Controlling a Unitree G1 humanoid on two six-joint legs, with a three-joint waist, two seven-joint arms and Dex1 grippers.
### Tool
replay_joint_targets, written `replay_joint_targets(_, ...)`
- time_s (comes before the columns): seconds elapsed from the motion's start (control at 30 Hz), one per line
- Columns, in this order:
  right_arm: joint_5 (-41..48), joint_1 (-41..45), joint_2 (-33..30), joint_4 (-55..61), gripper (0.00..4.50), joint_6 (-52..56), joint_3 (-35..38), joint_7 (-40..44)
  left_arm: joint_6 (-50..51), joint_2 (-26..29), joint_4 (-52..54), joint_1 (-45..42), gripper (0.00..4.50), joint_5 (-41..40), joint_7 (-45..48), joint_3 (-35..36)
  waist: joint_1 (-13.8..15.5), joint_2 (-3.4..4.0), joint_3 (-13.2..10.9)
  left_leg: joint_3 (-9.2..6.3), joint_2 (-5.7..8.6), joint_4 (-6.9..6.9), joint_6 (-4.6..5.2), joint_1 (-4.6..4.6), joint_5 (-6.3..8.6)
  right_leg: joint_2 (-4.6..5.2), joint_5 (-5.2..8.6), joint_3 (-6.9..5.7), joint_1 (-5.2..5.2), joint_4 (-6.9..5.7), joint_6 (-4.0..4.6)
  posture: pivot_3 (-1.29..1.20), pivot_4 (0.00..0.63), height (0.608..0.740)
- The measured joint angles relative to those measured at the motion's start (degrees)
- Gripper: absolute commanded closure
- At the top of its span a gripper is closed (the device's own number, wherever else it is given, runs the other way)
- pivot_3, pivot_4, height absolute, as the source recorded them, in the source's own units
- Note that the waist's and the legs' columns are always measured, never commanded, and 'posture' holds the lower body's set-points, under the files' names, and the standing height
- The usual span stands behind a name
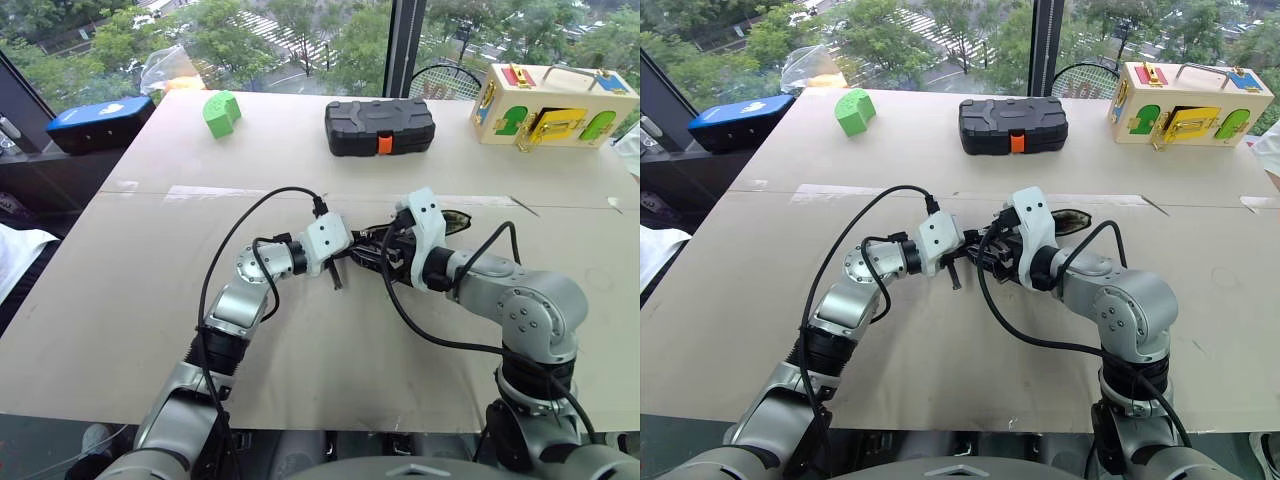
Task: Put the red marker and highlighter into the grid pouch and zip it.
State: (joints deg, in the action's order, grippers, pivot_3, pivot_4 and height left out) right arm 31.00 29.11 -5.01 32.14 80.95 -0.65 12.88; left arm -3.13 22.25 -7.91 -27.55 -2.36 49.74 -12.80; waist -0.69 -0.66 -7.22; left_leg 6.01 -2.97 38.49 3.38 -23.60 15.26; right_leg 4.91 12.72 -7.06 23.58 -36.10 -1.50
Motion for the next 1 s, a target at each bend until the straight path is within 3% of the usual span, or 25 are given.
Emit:
replay_joint_targets(0.23,0.1,0.5,0.1,-1.2,1.23,-0.1,-0.7,0.2,-1.3,0.9,0.7,1.2,4.50,0.8,-0.2,-0.1,0.0,0.00,0.0,0.00,-0.01,-0.05,0.00,0.01,0.00,-0.01,0.00,0.00,0.00,0.01,0.00,0.00,0.150,0.740)
replay_joint_targets(0.37,-0.1,0.6,0.4,-1.8,2.38,-0.1,-0.8,0.0,-3.2,1.4,0.8,2.0,4.50,1.4,-0.3,-0.3,0.0,0.01,0.0,0.00,-0.01,-0.05,0.00,0.00,0.00,0.00,0.00,-0.01,0.00,0.04,0.00,0.00,0.150,0.740)
replay_joint_targets(0.53,-0.1,1.1,0.4,-1.9,4.43,0.1,-0.8,0.0,-5.3,2.1,0.8,2.6,4.50,2.3,-0.3,-0.3,0.0,0.01,0.0,0.00,-0.01,-0.06,0.00,0.00,0.00,0.00,0.00,-0.01,0.00,0.05,0.00,0.00,0.150,0.740)
replay_joint_targets(1.0,1.0,-0.3,-1.1,3.6,4.48,4.8,2.5,-0.9,-7.4,1.9,0.3,2.7,4.50,3.4,-1.0,-1.3,0.1,0.01,0.0,0.00,-0.01,-0.07,0.00,-0.03,0.00,0.01,0.00,-0.02,0.00,0.11,0.00,0.00,0.150,0.740)
